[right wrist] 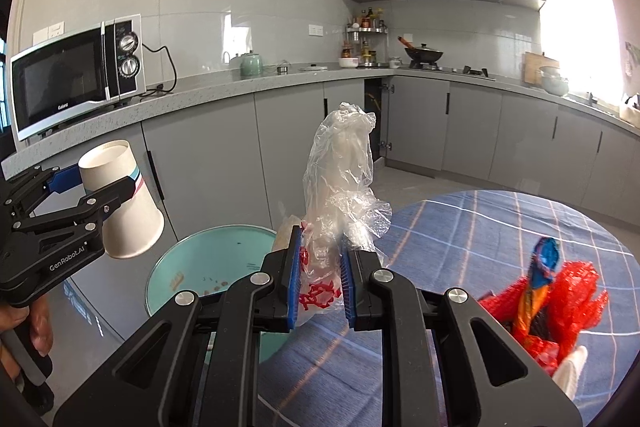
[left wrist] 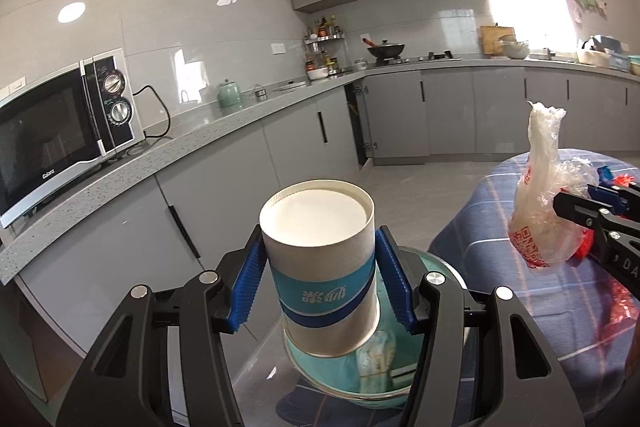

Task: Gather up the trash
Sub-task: 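Carry the paper cup with the left tool and the plastic bag with the right tool over the bin, then open both tools to drop the cup and plastic bag into the teal bin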

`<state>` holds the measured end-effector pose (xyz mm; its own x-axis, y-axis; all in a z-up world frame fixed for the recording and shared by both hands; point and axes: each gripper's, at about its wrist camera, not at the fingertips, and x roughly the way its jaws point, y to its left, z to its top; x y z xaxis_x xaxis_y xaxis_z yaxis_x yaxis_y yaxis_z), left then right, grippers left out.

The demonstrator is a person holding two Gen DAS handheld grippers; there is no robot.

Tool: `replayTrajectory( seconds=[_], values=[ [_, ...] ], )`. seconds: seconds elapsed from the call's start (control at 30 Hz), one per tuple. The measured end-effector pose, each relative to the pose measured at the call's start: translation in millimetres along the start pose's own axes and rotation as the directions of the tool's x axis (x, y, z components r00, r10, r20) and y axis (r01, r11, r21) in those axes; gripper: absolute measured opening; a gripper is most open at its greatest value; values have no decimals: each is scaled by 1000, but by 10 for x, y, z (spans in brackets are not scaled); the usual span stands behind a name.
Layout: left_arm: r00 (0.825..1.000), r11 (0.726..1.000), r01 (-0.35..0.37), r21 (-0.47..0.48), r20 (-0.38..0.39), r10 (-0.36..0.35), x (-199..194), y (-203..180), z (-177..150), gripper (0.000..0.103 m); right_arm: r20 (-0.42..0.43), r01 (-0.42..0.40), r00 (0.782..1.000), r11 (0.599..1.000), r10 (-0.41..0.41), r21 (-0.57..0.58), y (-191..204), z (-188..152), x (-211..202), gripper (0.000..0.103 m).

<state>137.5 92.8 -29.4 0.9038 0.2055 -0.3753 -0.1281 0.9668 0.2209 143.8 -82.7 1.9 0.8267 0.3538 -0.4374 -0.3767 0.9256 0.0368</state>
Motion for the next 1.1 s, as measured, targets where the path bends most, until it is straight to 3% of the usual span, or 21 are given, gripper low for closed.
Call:
replayTrajectory(
  seconds=[0.7, 1.1],
  values=[
    [994, 996, -90, 27, -59, 92, 360, 153, -95, 55, -57, -46, 997, 996, 42, -79, 384, 87, 496, 18],
    [994, 997, -73, 16, -77, 74, 462, 142, -137, 55, -98, -73, 993, 992, 63, -104, 463, 51, 669, 18]
  ],
)
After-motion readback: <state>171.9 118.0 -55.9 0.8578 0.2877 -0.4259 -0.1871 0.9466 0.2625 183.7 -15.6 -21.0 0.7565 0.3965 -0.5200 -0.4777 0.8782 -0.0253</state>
